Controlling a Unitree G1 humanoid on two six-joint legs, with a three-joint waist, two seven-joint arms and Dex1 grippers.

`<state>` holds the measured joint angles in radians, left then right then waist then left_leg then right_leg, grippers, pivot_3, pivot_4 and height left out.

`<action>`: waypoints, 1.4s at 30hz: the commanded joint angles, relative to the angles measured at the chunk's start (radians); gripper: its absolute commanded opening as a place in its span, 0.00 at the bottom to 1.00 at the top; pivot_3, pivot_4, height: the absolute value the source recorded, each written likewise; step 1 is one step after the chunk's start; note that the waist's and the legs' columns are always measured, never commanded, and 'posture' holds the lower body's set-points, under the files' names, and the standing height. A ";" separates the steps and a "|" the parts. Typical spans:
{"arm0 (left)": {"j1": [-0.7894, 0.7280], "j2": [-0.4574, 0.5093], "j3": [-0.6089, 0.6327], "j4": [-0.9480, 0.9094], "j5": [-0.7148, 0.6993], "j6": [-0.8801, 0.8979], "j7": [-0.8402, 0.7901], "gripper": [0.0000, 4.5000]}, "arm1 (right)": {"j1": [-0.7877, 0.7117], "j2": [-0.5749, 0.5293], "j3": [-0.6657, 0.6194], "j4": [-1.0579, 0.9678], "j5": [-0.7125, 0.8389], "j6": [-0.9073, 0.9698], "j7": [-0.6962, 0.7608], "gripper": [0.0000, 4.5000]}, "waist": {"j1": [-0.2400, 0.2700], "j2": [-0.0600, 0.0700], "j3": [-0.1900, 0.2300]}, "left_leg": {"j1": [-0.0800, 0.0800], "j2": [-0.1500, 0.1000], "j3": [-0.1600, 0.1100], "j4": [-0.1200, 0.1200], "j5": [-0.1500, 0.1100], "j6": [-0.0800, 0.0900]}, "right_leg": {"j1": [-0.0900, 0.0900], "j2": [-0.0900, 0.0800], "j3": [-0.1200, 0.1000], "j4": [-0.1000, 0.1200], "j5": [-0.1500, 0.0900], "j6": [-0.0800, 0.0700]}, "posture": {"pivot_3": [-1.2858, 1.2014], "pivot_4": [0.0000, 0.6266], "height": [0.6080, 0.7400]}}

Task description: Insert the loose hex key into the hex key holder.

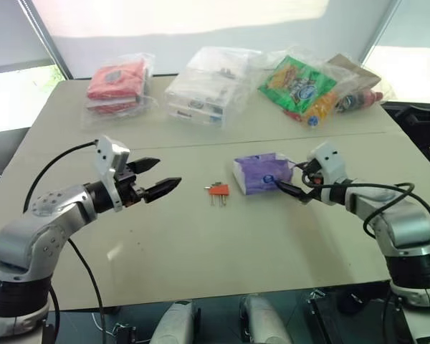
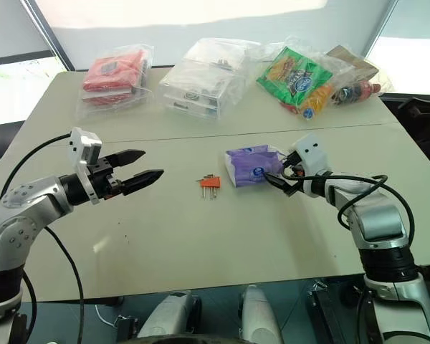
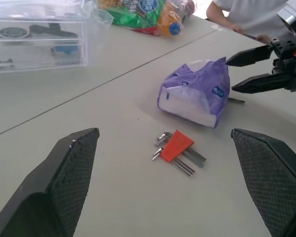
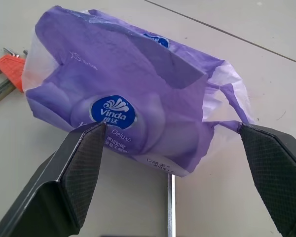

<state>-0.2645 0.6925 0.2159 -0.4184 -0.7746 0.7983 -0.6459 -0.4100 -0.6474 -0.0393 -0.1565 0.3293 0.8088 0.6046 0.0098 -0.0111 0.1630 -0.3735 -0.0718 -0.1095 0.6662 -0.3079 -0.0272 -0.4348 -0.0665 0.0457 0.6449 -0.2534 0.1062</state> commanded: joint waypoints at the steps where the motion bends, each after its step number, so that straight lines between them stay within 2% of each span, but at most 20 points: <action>1: 0.004 0.008 0.021 -0.040 -0.002 -0.013 0.006 1.00 | -0.042 0.048 0.005 0.007 0.017 0.018 -0.017 0.98 | 0.000 0.000 0.000 | 0.000 0.000 0.000 0.000 0.000 0.000 | 0.000 0.000 0.000 0.000 0.000 0.000 | 0.52 0.24 1.00; 8: 0.007 0.005 0.019 -0.050 0.001 -0.012 0.018 1.00 | -0.080 0.103 0.083 0.069 -0.045 -0.021 -0.039 0.98 | -0.004 0.000 0.000 | 0.000 0.000 0.000 0.000 0.000 0.000 | -0.001 0.000 0.000 0.000 0.000 0.000 | 0.52 0.24 1.00; 9: 0.009 0.005 0.020 -0.052 0.001 -0.012 0.021 1.00 | -0.081 0.104 0.090 0.075 -0.053 -0.028 -0.040 0.93 | -0.004 0.000 0.000 | 0.000 0.000 0.000 0.000 0.000 0.000 | -0.001 0.000 0.000 0.000 0.000 0.000 | 0.52 0.24 1.00; 11: 0.011 0.006 0.023 -0.054 0.001 -0.013 0.025 1.00 | -0.076 0.095 0.111 0.082 -0.077 -0.057 -0.031 0.80 | -0.004 0.000 0.000 | 0.000 0.000 0.000 0.000 0.000 0.000 | -0.001 0.000 0.000 0.000 0.000 0.000 | 0.52 0.24 1.00; 17: 0.015 0.001 0.021 -0.060 0.001 -0.016 0.039 1.00 | -0.059 0.082 0.121 0.078 -0.103 -0.082 -0.009 0.10 | -0.006 0.000 0.000 | 0.000 0.000 0.000 0.000 0.000 -0.001 | -0.001 0.001 0.000 0.000 0.000 0.000 | 0.52 0.24 1.00; 18: 0.015 0.000 0.020 -0.061 0.001 -0.016 0.042 1.00 | -0.056 0.080 0.119 0.072 -0.104 -0.081 -0.006 0.00 | -0.006 0.000 0.000 | 0.000 0.000 0.000 -0.001 0.000 -0.001 | -0.001 0.001 0.000 0.000 0.000 0.000 | 0.52 0.24 1.00; 23: 0.004 -0.008 0.007 -0.055 0.006 -0.021 0.046 1.00 | -0.049 0.080 0.074 0.043 -0.103 -0.088 -0.024 0.00 | -0.004 0.000 0.000 | 0.000 0.000 0.000 -0.001 0.000 -0.001 | -0.001 0.001 0.000 0.000 0.000 0.000 | 0.52 0.24 1.00; 28: -0.007 -0.016 -0.006 -0.045 0.013 -0.026 0.043 1.00 | -0.053 0.135 -0.062 0.008 -0.070 -0.189 -0.102 0.00 | -0.004 0.000 0.000 | 0.000 0.000 0.000 -0.001 0.000 -0.001 | -0.001 0.001 0.000 0.000 0.000 0.000 | 0.52 0.24 1.00; 32: -0.013 -0.021 -0.018 -0.037 0.020 -0.027 0.032 1.00 | -0.097 0.184 -0.173 0.028 -0.099 -0.256 -0.260 0.00 | -0.004 0.000 0.000 | 0.000 0.000 0.000 -0.001 0.000 -0.001 | -0.001 0.001 0.000 0.000 0.000 0.000 | 0.52 0.24 1.00; 42: -0.045 -0.041 -0.052 -0.002 0.048 -0.047 0.009 1.00 | -0.100 0.167 -0.374 0.185 -0.324 -0.351 -0.738 0.00 | -0.001 0.000 0.000 | -0.001 -0.001 0.001 -0.001 0.002 -0.003 | -0.002 0.001 0.000 0.001 0.000 0.000 | 0.52 0.24 1.00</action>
<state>-0.2908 0.6515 0.1689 -0.4100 -0.7305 0.7740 -0.6291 -0.5051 -0.4602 -0.3749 0.0385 0.0368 0.4806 -0.0718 0.0087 -0.0106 0.1628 -0.3740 -0.0725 -0.1079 0.6651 -0.3060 -0.0307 -0.4365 -0.0656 0.0462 0.6456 -0.2534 0.1061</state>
